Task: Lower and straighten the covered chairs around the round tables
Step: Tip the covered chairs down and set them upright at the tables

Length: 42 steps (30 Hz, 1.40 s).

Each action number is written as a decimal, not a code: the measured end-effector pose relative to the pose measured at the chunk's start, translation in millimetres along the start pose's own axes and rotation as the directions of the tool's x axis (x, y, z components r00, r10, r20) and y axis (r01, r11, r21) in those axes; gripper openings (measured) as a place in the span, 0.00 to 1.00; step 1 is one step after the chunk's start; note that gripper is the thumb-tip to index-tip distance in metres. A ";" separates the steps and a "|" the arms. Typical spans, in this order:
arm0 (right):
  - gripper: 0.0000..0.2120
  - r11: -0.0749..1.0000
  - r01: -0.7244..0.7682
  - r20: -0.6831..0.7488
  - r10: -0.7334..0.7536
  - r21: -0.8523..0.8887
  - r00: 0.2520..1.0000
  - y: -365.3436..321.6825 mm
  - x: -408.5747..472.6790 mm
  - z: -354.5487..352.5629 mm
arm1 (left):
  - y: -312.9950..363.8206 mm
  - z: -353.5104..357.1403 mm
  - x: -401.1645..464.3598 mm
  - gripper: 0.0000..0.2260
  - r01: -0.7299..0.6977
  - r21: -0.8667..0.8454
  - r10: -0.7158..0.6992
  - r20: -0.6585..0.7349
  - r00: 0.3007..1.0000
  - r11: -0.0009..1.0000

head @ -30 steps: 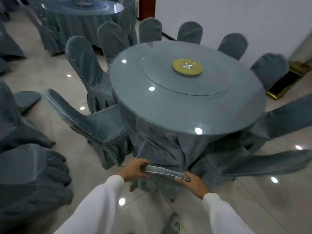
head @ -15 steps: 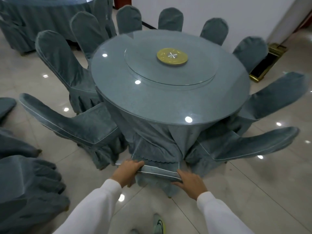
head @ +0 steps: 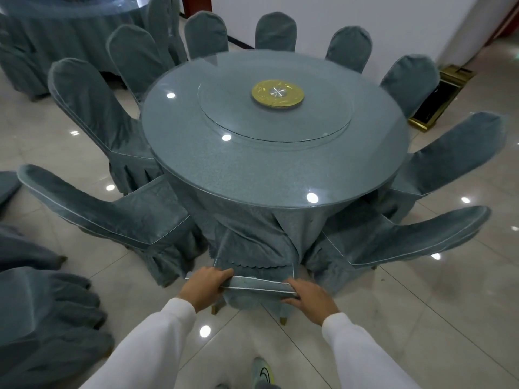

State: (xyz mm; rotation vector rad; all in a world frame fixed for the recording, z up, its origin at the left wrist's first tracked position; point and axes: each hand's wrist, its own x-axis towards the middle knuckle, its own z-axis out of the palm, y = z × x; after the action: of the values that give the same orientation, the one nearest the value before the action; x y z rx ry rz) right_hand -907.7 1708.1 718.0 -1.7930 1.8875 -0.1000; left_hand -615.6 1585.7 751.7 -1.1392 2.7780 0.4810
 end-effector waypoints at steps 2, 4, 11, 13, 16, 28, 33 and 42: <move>0.25 1.000 0.016 0.017 -0.016 0.001 1.000 4.6 1.3 0.4 | 0.0 1.8 -1.9 0.07 0.012 -0.004 -0.011 0.017 1.000 1.000; 0.30 1.000 0.023 0.042 -0.023 0.011 0.999 6.7 4.7 -1.7 | -1.1 1.3 -1.2 0.06 0.023 -0.011 -0.023 0.020 1.000 1.000; 0.19 0.995 -0.026 0.098 0.016 0.094 0.995 7.4 18.5 -20.1 | 2.3 -3.9 12.9 0.07 0.083 -0.047 -0.083 0.004 0.997 0.995; 0.18 0.994 -0.032 0.099 0.022 0.102 0.995 3.1 14.0 -15.6 | 3.0 0.7 8.7 0.07 0.096 -0.050 -0.097 -0.004 0.995 0.994; 0.19 0.988 -0.051 0.066 0.042 0.147 0.997 1.2 8.9 -10.0 | 6.4 2.0 5.5 0.06 0.126 -0.071 -0.127 -0.014 0.992 0.989; 0.33 0.944 0.007 0.218 -0.084 0.331 0.972 -42.3 54.9 -57.4 | -36.0 -27.7 -14.7 0.14 0.243 -0.348 -0.207 0.138 0.969 0.906; 0.13 0.934 0.075 0.140 -0.131 0.351 0.981 -101.0 97.2 -53.1 | -85.8 -37.0 -44.5 0.11 0.336 -0.424 -0.348 0.050 0.936 0.841; 0.08 0.957 0.107 0.142 -0.149 0.269 0.979 -220.2 186.6 -18.7 | -217.0 -61.5 -84.5 0.11 0.361 -0.527 -0.488 -0.121 0.864 0.770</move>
State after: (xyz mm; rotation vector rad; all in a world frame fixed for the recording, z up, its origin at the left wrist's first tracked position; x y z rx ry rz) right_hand -711.7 1500.1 762.9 -1.6885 1.5654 -0.2316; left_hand -402.0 1476.6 773.2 -2.0163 2.5056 1.0890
